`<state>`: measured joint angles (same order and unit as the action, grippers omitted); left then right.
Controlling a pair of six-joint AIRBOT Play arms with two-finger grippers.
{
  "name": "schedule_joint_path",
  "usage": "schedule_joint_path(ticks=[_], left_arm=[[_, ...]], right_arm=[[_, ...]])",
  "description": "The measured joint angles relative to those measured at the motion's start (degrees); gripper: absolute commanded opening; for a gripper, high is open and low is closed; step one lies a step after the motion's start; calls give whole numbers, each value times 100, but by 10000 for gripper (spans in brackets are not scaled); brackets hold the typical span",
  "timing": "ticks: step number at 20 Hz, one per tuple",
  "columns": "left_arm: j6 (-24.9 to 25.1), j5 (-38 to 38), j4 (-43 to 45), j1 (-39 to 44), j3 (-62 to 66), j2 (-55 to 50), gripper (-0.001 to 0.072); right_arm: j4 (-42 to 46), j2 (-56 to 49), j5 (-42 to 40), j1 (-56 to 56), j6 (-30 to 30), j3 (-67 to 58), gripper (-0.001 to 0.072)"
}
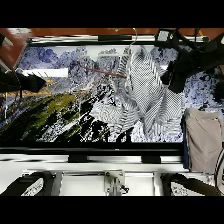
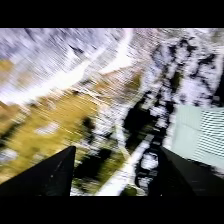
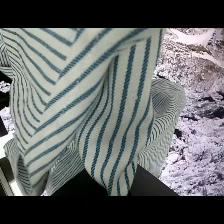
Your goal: Fold the shirts.
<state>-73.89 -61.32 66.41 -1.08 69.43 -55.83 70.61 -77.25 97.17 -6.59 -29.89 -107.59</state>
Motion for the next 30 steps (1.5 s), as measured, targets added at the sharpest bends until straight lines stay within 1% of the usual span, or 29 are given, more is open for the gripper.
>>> schedule_joint_path(ticks=[1,3,6,8,10,12,14,18,19,20,23,25,27,30], left_arm=[[-87,74,-494,44,-391,33,620],[-142,656,-1644,455,-1266,79,620],[-20,1971,-3270,1681,-2212,-109,619],[48,2756,-4022,2577,-2389,-431,619],[83,3381,-4496,3294,-2275,-844,619],[109,3783,-4784,3735,-1950,-1259,619],[122,4004,-4951,3982,-1585,-1622,619],[199,4286,-5084,4153,-1130,-2159,593],[212,4347,-5123,4179,-1071,-2260,382],[227,4452,-5156,4188,-1008,-2343,52],[356,4765,-5211,4166,-857,-2444,50],[610,4916,-5217,3998,-802,-2376,50],[946,4885,-5228,3637,-769,-2203,50],[1252,4699,-5228,2820,-688,-1934,50]], right_arm=[[9,79,-2,0,-114,0,75],[9,210,4,-4,-278,0,75],[2,332,59,-7,-546,0,75],[-4,374,125,-7,-667,0,75],[-13,391,164,-7,-752,0,75],[-15,402,247,-7,-802,0,75],[-22,409,282,-7,-839,0,75],[-66,411,328,-7,-857,0,76],[-79,411,332,-7,-859,0,76],[-83,411,330,-7,-866,0,76],[-81,411,332,-7,-881,0,76],[-13,411,330,-7,-894,0,75],[74,411,280,-7,-896,0,75],[-74,411,116,-7,-903,0,75]])
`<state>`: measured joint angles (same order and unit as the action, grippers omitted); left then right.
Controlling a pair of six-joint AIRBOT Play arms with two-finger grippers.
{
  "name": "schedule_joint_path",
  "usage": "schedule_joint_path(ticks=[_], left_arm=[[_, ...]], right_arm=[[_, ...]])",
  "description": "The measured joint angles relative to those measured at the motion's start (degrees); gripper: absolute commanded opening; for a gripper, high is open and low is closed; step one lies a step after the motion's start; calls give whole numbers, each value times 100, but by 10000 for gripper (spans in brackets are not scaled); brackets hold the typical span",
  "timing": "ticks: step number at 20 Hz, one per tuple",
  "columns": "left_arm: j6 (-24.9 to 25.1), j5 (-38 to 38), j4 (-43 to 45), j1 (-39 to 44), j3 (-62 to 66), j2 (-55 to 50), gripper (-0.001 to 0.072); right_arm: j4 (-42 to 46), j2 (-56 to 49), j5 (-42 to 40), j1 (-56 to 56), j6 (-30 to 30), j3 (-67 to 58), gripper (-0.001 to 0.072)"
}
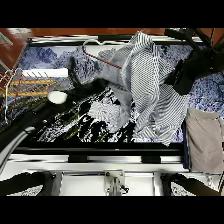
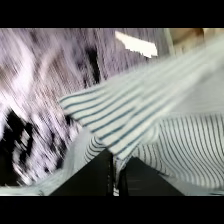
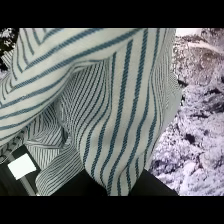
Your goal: Fold the shirts.
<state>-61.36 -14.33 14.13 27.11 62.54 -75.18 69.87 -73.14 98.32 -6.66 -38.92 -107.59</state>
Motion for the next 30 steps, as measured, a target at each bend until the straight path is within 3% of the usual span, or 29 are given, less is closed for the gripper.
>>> schedule_joint_path(ticks=[5,9,15,21,30], left_arm=[[184,-944,13,-1478,664,166,50],[223,-1543,13,-2129,1185,197,50],[243,-1851,4,-2400,1488,157,50],[426,-2020,4,-2483,1729,151,50],[1482,-3018,348,-2564,1829,407,50]], right_arm=[[-446,-20,-313,0,-59,0,74],[-612,-101,-428,0,-105,0,74],[-1016,-201,-481,0,107,0,74],[-664,-214,-483,0,203,0,74],[-4,-219,-584,2,28,-2,74]])
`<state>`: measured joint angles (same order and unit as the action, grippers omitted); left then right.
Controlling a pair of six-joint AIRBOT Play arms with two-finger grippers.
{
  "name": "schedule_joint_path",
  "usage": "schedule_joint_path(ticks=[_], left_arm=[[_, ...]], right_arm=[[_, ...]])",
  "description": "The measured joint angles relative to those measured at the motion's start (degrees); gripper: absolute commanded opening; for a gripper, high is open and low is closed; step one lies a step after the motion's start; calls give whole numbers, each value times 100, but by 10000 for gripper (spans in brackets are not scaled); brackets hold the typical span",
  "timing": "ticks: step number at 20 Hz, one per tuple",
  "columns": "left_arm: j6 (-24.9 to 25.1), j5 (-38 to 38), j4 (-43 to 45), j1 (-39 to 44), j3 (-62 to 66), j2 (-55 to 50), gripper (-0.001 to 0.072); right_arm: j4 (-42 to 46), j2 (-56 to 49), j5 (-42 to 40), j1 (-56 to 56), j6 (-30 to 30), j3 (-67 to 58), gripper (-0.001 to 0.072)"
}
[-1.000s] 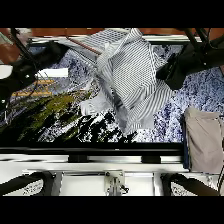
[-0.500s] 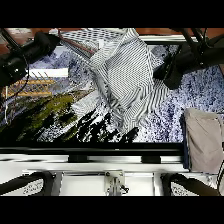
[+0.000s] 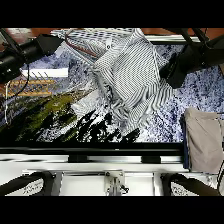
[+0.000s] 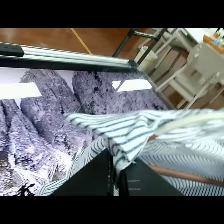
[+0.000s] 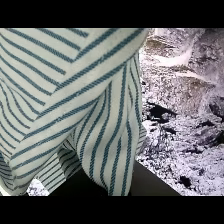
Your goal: Fold the shirts.
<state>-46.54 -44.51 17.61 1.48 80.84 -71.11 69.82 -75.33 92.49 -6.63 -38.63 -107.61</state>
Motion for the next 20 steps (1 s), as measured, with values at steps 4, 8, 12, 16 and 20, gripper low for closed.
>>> schedule_joint_path(ticks=[4,8,12,16,20], left_arm=[[293,-155,317,-26,87,188,50],[413,-286,632,-125,240,251,50],[326,-726,1113,-264,286,262,50],[236,-1097,1423,-308,304,269,50],[219,-1558,1473,-319,411,282,50]], right_arm=[[162,-35,-39,-2,-42,0,74],[352,-52,-57,-2,-96,0,74],[516,-55,-101,-2,-140,0,74],[699,-55,-212,-2,-164,0,74],[1106,-55,-387,0,-120,0,73]])
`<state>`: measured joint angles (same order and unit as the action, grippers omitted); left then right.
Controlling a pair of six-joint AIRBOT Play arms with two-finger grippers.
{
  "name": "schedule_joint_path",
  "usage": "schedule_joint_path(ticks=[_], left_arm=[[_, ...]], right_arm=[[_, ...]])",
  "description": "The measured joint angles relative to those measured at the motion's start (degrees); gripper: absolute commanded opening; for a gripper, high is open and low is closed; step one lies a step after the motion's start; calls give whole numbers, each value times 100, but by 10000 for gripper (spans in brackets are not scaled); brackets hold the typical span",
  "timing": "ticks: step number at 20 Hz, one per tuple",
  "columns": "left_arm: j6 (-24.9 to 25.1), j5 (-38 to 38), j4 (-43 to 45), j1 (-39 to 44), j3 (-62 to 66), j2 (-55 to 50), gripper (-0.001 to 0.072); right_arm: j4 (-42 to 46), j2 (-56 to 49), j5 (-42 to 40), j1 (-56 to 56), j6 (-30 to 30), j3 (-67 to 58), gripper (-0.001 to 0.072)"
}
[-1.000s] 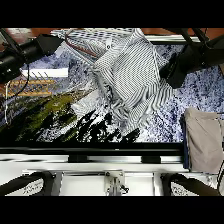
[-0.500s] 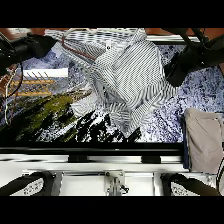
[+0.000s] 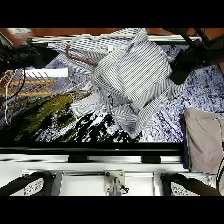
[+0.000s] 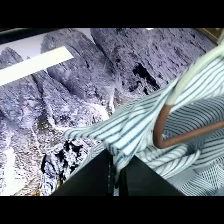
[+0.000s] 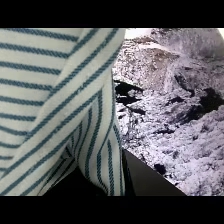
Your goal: Fold the shirts.
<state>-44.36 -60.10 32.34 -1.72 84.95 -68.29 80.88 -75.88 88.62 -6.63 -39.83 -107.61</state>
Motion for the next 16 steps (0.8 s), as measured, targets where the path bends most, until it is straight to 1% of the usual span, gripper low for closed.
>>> schedule_joint_path(ticks=[3,6,8,12,16], left_arm=[[0,-369,-173,-2,55,4,50],[-4,-546,-621,-4,76,4,50],[-114,-586,-962,-7,85,4,50],[-442,-398,-1591,-9,87,4,50],[-566,-48,-2304,0,87,-9,50]], right_arm=[[186,0,-350,2,114,2,73],[289,0,-704,4,323,2,73],[348,0,-927,4,463,2,73],[380,0,-1296,4,833,2,73],[535,0,-1440,2,1060,2,73]])
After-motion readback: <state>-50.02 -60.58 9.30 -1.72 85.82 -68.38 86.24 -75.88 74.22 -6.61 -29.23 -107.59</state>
